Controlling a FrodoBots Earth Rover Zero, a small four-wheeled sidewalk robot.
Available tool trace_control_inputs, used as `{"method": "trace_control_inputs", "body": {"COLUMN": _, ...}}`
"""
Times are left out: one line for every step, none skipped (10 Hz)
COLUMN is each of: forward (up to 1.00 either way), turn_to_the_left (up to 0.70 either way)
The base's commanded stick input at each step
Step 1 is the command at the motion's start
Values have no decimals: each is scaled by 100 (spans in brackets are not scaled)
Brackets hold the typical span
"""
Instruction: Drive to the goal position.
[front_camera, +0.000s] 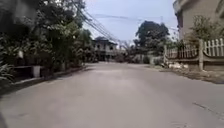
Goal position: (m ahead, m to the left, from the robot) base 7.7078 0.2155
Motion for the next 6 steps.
{"method": "trace_control_inputs", "body": {"forward": 100, "turn_to_the_left": 0}}
{"method": "trace_control_inputs", "body": {"forward": 100, "turn_to_the_left": 0}}
{"method": "trace_control_inputs", "body": {"forward": 100, "turn_to_the_left": 0}}
{"method": "trace_control_inputs", "body": {"forward": 100, "turn_to_the_left": 0}}
{"method": "trace_control_inputs", "body": {"forward": 100, "turn_to_the_left": 0}}
{"method": "trace_control_inputs", "body": {"forward": 100, "turn_to_the_left": 0}}
